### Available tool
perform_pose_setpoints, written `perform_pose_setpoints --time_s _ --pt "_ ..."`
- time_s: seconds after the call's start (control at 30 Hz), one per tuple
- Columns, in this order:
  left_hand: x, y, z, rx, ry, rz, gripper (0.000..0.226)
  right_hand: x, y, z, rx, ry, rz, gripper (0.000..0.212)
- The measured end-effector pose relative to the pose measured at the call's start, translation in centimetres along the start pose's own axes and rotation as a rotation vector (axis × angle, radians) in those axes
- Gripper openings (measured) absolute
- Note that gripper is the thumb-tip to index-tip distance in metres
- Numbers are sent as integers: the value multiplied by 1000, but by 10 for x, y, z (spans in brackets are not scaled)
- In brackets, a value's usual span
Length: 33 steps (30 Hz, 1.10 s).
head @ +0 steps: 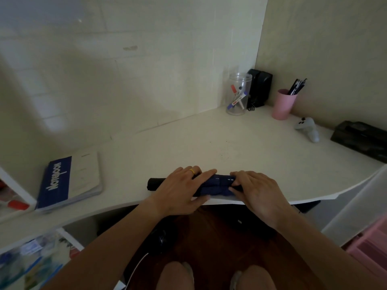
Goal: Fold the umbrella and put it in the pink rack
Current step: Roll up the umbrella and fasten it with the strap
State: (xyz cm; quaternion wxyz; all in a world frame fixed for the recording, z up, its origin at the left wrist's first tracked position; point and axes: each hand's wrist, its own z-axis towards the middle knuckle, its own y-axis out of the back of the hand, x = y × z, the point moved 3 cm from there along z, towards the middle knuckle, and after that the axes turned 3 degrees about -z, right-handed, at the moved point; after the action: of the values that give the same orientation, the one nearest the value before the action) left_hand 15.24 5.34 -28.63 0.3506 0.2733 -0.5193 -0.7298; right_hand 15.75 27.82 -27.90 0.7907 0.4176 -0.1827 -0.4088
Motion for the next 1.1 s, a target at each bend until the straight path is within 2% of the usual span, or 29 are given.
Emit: perform_pose_setpoints --time_s 0.07,0.13,0.27,0.37,0.47,0.53,0.6,0.67,0.73,0.77,0.83,0.9,0.97,1.03,1.1 --pt "-1 0 -1 -19 13 -38 63 2 4 1 -49 22 9 34" --pt "-2 0 0 -38 17 -32 59 7 13 3 -76 92 41 22" --pt "-5 -3 2 -61 2 -2 58 17 23 17 48 138 257 6" --pt "-7 -5 0 -99 1 0 57 7 19 29 152 46 436 19" --pt "-8 -5 -1 -128 -5 6 56 -1 14 36 221 -18 489 27" --pt "-10 -4 -3 -154 -20 5 54 -6 15 41 249 -127 547 28" --pt "-12 -5 -3 -165 -28 4 53 -12 14 51 349 -228 539 35" --pt "-13 -6 -4 -175 -44 10 53 -19 10 59 548 -278 534 44" --pt "-14 -7 -6 -197 -54 17 54 -22 4 61 722 -315 676 37" --pt "-15 -5 -7 -209 -41 16 55 -23 1 60 746 -328 723 31" --pt "-21 1 -4 -175 34 38 58 -23 0 62 718 -303 720 27" --pt "-25 9 7 -57 134 128 70 -18 5 69 673 -230 624 28" --pt "-27 20 23 -13 208 86 74 -12 19 83 588 -151 528 27" --pt "-23 33 36 -88 300 -133 57 -5 38 94 395 -97 433 31" --pt "-19 49 42 -230 384 -385 41 8 57 90 64 -155 374 45"
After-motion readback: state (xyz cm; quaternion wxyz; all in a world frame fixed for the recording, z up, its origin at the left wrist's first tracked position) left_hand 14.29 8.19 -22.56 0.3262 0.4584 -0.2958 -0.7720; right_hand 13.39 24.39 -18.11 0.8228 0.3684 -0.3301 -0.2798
